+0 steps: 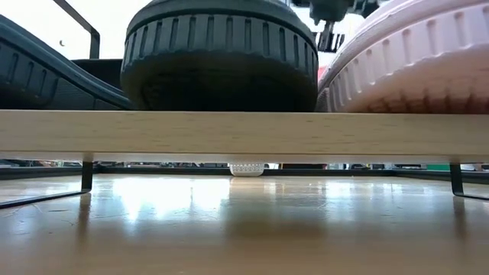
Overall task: Pick and place slides into the shelf
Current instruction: Return to Home Position
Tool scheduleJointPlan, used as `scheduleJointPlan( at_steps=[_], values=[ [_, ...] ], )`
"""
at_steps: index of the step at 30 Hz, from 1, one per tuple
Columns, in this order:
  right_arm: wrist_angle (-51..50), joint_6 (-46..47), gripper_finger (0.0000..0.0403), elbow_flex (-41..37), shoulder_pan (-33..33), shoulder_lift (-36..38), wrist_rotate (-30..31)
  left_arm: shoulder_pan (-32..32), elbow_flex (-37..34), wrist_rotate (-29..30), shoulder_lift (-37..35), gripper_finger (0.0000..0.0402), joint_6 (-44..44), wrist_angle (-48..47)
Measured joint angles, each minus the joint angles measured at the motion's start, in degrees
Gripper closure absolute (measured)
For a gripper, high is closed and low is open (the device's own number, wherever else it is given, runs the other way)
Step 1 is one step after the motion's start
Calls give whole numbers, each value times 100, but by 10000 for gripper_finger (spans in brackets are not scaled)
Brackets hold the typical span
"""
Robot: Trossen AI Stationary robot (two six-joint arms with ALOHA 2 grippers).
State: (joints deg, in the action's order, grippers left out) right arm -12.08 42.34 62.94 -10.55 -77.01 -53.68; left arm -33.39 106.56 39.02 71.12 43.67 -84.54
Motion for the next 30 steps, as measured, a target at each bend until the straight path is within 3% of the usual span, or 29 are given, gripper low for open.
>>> scheduleJointPlan(
  at_steps=[6,15,22,27,30],
  values=[
    [-209,-359,334,0,0,1198,744,-155,1,8,-800,355,20,193],
    [-1413,-919,347,-2,4,3236,2209,-512,4,163,-1925,355,-7,151],
    [-1521,-891,347,0,2,4271,2542,-529,-60,153,-2446,355,419,-507],
    [-2046,-969,347,-1,2,4789,2564,-529,-965,-125,-3021,355,693,-301],
    [-2231,-1178,347,-5,3,4985,2962,-527,-1834,-287,-3503,355,912,119]
  ],
)
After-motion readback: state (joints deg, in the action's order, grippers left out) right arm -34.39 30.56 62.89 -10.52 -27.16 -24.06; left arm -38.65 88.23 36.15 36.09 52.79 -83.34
